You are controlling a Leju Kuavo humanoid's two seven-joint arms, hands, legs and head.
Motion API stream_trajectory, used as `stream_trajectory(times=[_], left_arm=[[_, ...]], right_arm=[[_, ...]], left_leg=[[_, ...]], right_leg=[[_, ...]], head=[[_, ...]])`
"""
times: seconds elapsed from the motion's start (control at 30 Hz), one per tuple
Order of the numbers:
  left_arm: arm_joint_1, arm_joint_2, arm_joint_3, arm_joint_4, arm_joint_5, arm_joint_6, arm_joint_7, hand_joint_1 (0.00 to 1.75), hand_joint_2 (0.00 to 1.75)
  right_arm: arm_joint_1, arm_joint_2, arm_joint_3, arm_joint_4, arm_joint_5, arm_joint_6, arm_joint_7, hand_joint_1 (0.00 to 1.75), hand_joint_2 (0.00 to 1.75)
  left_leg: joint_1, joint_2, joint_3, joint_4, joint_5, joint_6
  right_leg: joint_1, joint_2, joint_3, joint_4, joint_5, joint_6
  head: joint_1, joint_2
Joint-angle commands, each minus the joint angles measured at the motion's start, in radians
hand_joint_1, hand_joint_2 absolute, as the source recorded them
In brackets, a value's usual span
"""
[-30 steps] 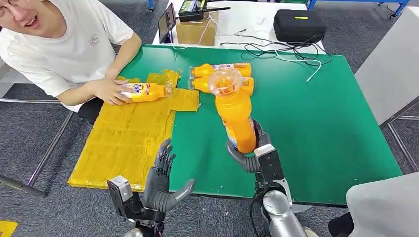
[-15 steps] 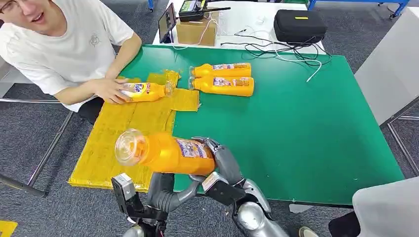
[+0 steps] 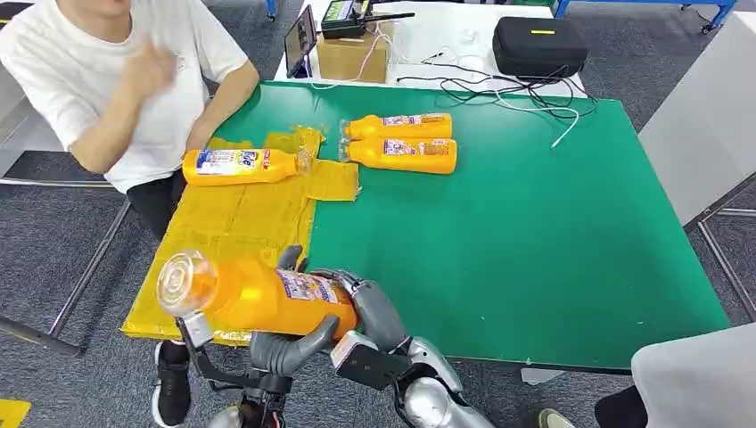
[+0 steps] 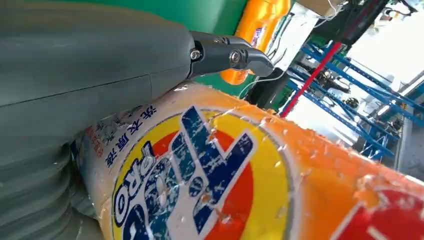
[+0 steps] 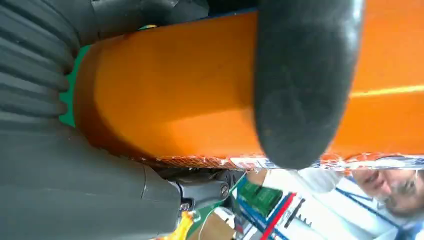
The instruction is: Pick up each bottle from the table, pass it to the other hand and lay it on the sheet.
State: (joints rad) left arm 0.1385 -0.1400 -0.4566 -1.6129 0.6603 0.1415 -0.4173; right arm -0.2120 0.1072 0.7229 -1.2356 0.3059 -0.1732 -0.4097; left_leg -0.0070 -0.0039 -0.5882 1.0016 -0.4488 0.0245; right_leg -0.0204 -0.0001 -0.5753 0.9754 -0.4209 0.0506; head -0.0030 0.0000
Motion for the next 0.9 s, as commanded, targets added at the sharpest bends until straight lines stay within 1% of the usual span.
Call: stream_trajectory(times=[0.03, 0.07, 0.1, 0.13, 0.17, 0.23, 0.27, 0.3, 0.33, 0.37, 0.43, 0.47, 0.5, 0.57, 0.6, 0.63, 0.67, 0.73, 0.83, 0.87, 0.9], left_arm=[[-0.027, -0.006, 0.021, -0.022, 0.027, -0.044, 0.005, 0.00, 1.75], [-0.028, -0.012, 0.026, -0.018, 0.022, -0.045, 0.001, 0.00, 1.75], [-0.029, -0.015, 0.031, -0.012, 0.035, -0.056, 0.014, 0.23, 1.75], [-0.030, -0.016, 0.031, -0.010, 0.034, -0.057, 0.013, 1.52, 1.75], [-0.031, -0.016, 0.030, -0.005, 0.037, -0.061, 0.018, 1.75, 1.75], [-0.034, -0.017, 0.034, 0.003, 0.029, -0.064, 0.015, 1.75, 1.75], [-0.034, -0.019, 0.036, 0.005, 0.029, -0.063, 0.015, 1.75, 1.75], [-0.032, -0.020, 0.041, 0.003, 0.026, -0.065, 0.009, 1.75, 1.75], [-0.033, -0.023, 0.043, 0.004, 0.025, -0.065, 0.008, 1.75, 1.75], [-0.040, -0.024, 0.038, 0.007, 0.026, -0.073, 0.008, 1.75, 1.75], [-0.046, -0.028, 0.036, 0.009, 0.031, -0.077, 0.005, 1.75, 1.75], [-0.050, -0.029, 0.035, 0.010, 0.038, -0.079, 0.006, 1.75, 1.75], [-0.051, -0.028, 0.035, 0.010, 0.035, -0.077, 0.001, 1.75, 1.75], [-0.036, -0.030, 0.047, -0.011, 0.039, -0.053, -0.011, 1.75, 1.75], [-0.030, -0.026, 0.048, -0.022, 0.040, -0.053, -0.011, 1.75, 1.75], [-0.021, -0.023, 0.051, -0.035, 0.041, -0.053, -0.015, 1.75, 1.75], [-0.019, -0.020, 0.053, -0.044, 0.042, -0.053, -0.015, 1.75, 1.75], [-0.020, -0.021, 0.055, -0.044, 0.042, -0.053, -0.015, 1.75, 1.75], [-0.024, -0.022, 0.055, -0.039, 0.042, -0.052, -0.015, 1.75, 1.75], [-0.024, -0.025, 0.061, -0.035, 0.033, -0.031, -0.021, 1.75, 1.75], [-0.033, -0.021, 0.063, -0.028, -0.018, 0.021, -0.034, 1.75, 1.75]], right_arm=[[-0.027, -0.015, 0.095, 0.116, 0.005, 0.048, 0.006, 1.75, 1.75], [-0.026, -0.017, 0.100, 0.117, 0.007, 0.056, 0.006, 1.75, 1.75], [-0.025, -0.016, 0.104, 0.122, 0.009, 0.063, 0.006, 1.75, 1.75], [-0.025, -0.015, 0.106, 0.122, 0.010, 0.064, 0.005, 1.75, 1.75], [-0.028, -0.014, 0.109, 0.124, 0.016, 0.062, 0.003, 1.75, 1.75], [-0.035, -0.009, 0.110, 0.125, 0.021, 0.058, 0.008, 1.75, 1.75], [-0.035, -0.006, 0.109, 0.123, 0.025, 0.049, 0.012, 0.09, 1.75], [-0.016, 0.012, 0.097, 0.108, 0.028, 0.024, 0.010, 0.00, 1.75], [-0.008, 0.016, 0.095, 0.086, 0.034, 0.000, -0.014, 0.00, 0.00], [0.005, 0.023, 0.087, 0.055, 0.036, -0.058, -0.082, 0.00, 0.00], [0.017, 0.016, 0.084, -0.010, -0.009, -0.046, -0.107, 0.00, 0.00], [0.026, 0.007, 0.082, -0.048, -0.013, -0.062, -0.120, 0.00, 0.00], [0.032, 0.006, 0.076, -0.060, -0.018, -0.071, -0.122, 0.00, 0.00], [0.070, 0.041, 0.000, -0.102, -0.143, -0.102, -0.089, 0.00, 0.00], [0.072, 0.043, -0.004, -0.120, -0.159, -0.118, -0.095, 0.00, 0.00], [0.076, 0.045, -0.011, -0.152, -0.166, -0.143, -0.112, 0.00, 0.00], [0.081, 0.034, -0.008, -0.199, -0.159, -0.181, -0.128, 0.00, 0.00], [0.084, 0.027, -0.006, -0.220, -0.158, -0.187, -0.121, 0.00, 0.00], [0.086, 0.022, -0.005, -0.223, -0.157, -0.191, -0.121, 0.00, 0.00], [0.094, 0.022, -0.010, -0.233, -0.147, -0.220, -0.133, 0.00, 0.00], [0.106, 0.020, -0.018, -0.248, -0.130, -0.267, -0.156, 0.00, 0.00]], left_leg=[[0.003, -0.002, 0.003, 0.000, -0.001, -0.002], [0.001, -0.002, 0.003, 0.000, -0.001, -0.001], [0.002, -0.002, 0.004, 0.000, -0.001, -0.002], [0.002, -0.002, 0.003, 0.000, -0.001, -0.002], [0.001, -0.002, 0.002, 0.000, -0.001, -0.001], [0.001, -0.002, 0.002, 0.000, 0.000, -0.001], [0.002, -0.002, 0.003, 0.000, 0.000, -0.002], [0.001, -0.003, 0.002, 0.000, 0.000, -0.002], [0.001, -0.002, 0.001, 0.000, 0.000, -0.001], [0.002, -0.003, 0.003, 0.000, -0.001, -0.002], [0.001, -0.002, 0.000, 0.000, 0.000, -0.001], [0.002, -0.003, 0.001, 0.001, -0.001, -0.002], [0.001, -0.003, 0.000, 0.001, -0.001, -0.001], [0.001, -0.003, 0.001, 0.001, -0.001, -0.001], [0.000, -0.002, 0.000, 0.000, 0.000, -0.001], [0.002, -0.003, 0.002, 0.001, -0.002, -0.002], [0.001, -0.001, 0.001, 0.001, -0.001, -0.002], [0.000, -0.001, -0.001, 0.001, 0.000, -0.001], [0.002, -0.001, 0.003, 0.001, -0.002, -0.003], [0.002, -0.002, 0.002, 0.001, -0.002, -0.002], [0.002, -0.001, 0.004, 0.001, -0.002, -0.003]], right_leg=[[0.003, -0.002, 0.005, -0.002, -0.001, -0.003], [0.001, -0.002, 0.004, -0.001, -0.001, -0.002], [0.002, -0.002, 0.005, -0.001, -0.001, -0.003], [0.002, -0.002, 0.004, -0.001, -0.001, -0.002], [0.001, -0.002, 0.003, -0.001, -0.001, -0.002], [0.001, -0.002, 0.003, -0.001, -0.001, -0.002], [0.002, -0.003, 0.004, -0.001, -0.001, -0.002], [0.001, -0.003, 0.003, -0.001, -0.001, -0.002], [0.001, -0.002, 0.001, -0.001, 0.000, -0.001], [0.002, -0.003, 0.004, -0.001, -0.001, -0.002], [0.001, -0.002, 0.001, 0.000, -0.001, -0.001], [0.002, -0.003, 0.003, 0.000, -0.002, -0.003], [0.002, -0.002, 0.002, 0.000, -0.001, -0.002], [0.001, -0.003, 0.002, 0.000, -0.001, -0.002], [0.001, -0.002, 0.001, 0.000, -0.001, -0.001], [0.002, -0.003, 0.003, 0.000, -0.002, -0.002], [0.001, -0.001, 0.001, 0.001, -0.001, -0.002], [0.001, -0.001, 0.000, 0.001, -0.001, -0.001], [0.002, -0.001, 0.004, 0.000, -0.002, -0.003], [0.002, -0.001, 0.004, 0.000, -0.002, -0.003], [0.002, -0.001, 0.005, 0.000, -0.002, -0.003]], head=[[0.000, 0.000], [0.001, 0.000], [0.000, 0.000], [0.000, 0.000], [0.000, 0.000], [0.000, 0.000], [0.000, 0.000], [0.000, 0.000], [0.000, 0.000], [0.000, 0.000], [0.000, 0.000], [0.001, 0.000], [0.000, 0.000], [0.000, 0.000], [0.001, 0.000], [0.001, 0.000], [0.001, 0.000], [0.001, 0.000], [0.001, 0.000], [0.000, 0.000], [0.001, 0.000]])
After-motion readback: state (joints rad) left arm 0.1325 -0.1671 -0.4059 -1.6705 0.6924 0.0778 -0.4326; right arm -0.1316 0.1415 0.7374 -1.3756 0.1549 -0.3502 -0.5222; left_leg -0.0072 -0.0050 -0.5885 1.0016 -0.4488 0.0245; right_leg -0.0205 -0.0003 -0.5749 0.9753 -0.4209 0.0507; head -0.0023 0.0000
